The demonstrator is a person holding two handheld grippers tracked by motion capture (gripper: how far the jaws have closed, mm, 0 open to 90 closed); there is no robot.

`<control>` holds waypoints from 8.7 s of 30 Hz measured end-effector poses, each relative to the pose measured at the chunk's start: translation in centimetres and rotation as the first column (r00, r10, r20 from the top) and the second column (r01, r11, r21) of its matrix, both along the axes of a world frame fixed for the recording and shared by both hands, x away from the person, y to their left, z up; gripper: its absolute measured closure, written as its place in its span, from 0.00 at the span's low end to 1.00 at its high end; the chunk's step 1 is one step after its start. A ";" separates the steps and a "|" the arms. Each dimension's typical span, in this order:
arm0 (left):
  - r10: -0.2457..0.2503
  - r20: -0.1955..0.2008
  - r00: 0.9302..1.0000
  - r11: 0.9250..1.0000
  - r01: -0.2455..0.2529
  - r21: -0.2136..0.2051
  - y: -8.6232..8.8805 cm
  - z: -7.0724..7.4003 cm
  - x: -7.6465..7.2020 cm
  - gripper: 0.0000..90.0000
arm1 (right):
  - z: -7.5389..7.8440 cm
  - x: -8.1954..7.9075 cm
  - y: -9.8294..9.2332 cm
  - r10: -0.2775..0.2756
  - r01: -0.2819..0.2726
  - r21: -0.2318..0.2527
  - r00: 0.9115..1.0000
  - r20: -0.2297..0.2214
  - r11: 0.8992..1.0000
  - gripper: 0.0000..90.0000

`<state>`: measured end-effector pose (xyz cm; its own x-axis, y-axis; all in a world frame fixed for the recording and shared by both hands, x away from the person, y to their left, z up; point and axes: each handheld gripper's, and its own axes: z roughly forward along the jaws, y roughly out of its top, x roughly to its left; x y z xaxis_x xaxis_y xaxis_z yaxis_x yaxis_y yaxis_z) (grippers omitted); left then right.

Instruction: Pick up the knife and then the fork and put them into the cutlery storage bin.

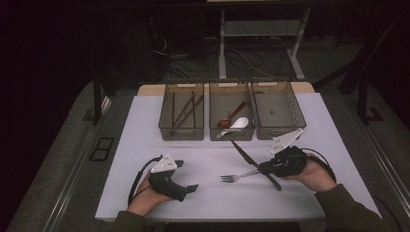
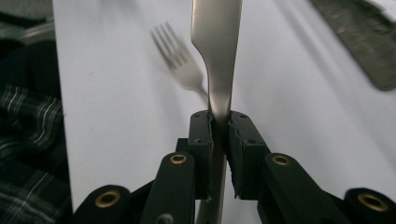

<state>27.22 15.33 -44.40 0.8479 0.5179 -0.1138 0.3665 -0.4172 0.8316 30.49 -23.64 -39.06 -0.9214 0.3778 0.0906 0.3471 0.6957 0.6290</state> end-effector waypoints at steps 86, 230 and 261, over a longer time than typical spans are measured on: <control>-0.008 -0.025 1.000 1.000 0.009 0.005 -0.4 0.0 0.0 0.00 | 1.0 16.6 -8.9 -0.566 0.568 -0.037 0.823 0.056 0.822 0.89; -0.037 -0.036 0.999 0.999 0.037 0.016 -0.8 -0.1 -0.2 0.00 | -2.7 1.7 8.6 0.248 -0.268 -0.489 0.963 -0.108 0.830 0.86; -0.026 -0.030 0.999 1.000 0.026 0.012 -0.7 0.0 0.0 0.00 | 0.2 4.0 3.5 0.049 -0.054 -0.202 0.998 -0.031 0.978 0.94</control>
